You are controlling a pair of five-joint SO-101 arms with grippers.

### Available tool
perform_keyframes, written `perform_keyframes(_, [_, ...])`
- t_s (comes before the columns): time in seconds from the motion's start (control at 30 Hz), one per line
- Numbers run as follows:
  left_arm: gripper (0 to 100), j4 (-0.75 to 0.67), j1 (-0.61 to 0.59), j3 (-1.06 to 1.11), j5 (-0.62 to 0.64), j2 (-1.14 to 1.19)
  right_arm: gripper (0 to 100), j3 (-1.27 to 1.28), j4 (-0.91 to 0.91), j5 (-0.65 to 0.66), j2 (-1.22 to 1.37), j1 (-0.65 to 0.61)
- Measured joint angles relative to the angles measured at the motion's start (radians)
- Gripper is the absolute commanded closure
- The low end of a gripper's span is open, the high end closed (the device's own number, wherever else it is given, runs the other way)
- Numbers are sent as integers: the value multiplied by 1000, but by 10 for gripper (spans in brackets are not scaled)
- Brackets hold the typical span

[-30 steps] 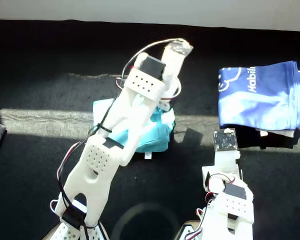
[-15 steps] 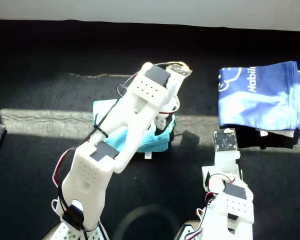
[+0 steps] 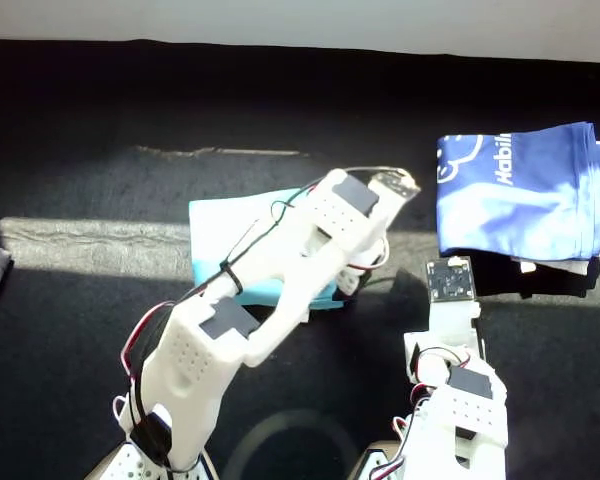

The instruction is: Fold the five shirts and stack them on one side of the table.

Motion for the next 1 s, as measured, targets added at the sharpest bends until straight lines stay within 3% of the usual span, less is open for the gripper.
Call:
perform_keyframes(0.17, [892, 49, 9, -5, -2, -38, 815, 0, 0, 0, 0, 0])
perform_keyframes(0.33, [892, 189, -38, -100, -2, -150, 815, 0, 0, 0, 0, 0])
perform_keyframes(0.47, [892, 232, -155, -138, -2, -299, 815, -25, 17, -48, 0, 3])
perform_keyframes(0.6, [892, 239, -311, -94, -2, -434, 815, -221, 187, -160, 6, -8])
perform_keyframes(0.77, [892, 239, -483, 104, -2, -554, 812, -605, 394, -189, 89, -155])
perform_keyframes(1.0, [889, 206, -694, 324, -2, -698, 756, -976, 445, -287, 425, -423])
